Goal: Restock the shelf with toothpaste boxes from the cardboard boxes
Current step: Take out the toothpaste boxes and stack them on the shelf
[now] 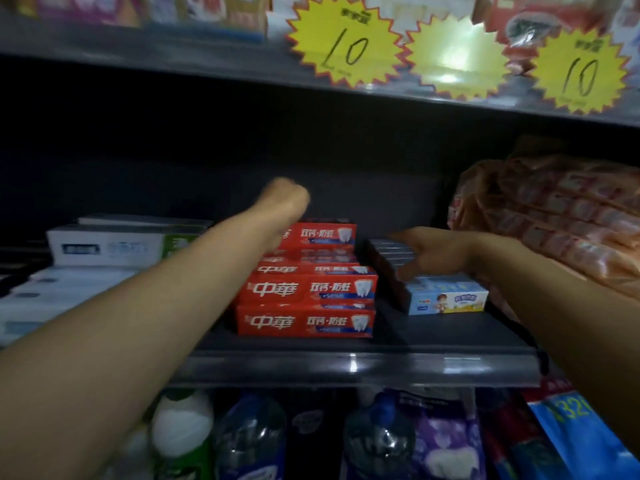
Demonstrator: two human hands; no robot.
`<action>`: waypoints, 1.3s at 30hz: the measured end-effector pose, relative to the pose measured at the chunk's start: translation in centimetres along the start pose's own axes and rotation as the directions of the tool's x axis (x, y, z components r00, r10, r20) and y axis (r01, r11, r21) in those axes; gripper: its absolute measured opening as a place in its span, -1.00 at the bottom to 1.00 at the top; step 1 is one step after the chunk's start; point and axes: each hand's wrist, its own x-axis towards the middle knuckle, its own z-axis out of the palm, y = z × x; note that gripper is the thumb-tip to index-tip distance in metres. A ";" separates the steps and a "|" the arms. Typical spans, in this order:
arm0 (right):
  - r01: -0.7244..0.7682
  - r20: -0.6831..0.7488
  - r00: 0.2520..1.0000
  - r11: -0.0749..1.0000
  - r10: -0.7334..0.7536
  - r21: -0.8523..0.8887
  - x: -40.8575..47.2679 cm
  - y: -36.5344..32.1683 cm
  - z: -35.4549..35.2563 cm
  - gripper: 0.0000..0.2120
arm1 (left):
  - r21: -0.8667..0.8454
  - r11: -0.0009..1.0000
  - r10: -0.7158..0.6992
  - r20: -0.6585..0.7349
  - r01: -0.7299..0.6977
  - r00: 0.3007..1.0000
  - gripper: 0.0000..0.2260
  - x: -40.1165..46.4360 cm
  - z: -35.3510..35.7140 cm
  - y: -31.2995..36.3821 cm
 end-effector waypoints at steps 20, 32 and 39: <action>-0.179 0.045 0.981 0.971 0.188 -0.159 6.3 -6.0 0.1 -0.44 | -0.318 0.889 -0.298 0.142 0.329 0.944 -0.67 1.9 -6.9 -8.3; -0.166 0.056 0.982 0.965 0.181 -0.202 8.9 -3.6 0.4 -0.44 | -0.369 0.832 -0.381 0.161 0.413 0.911 -0.68 4.8 -6.0 -9.0; -0.177 0.095 0.975 0.963 0.199 -0.204 9.9 -1.0 2.1 -0.62 | -0.379 0.802 -0.443 0.141 0.462 0.885 -0.60 5.6 -6.2 -9.9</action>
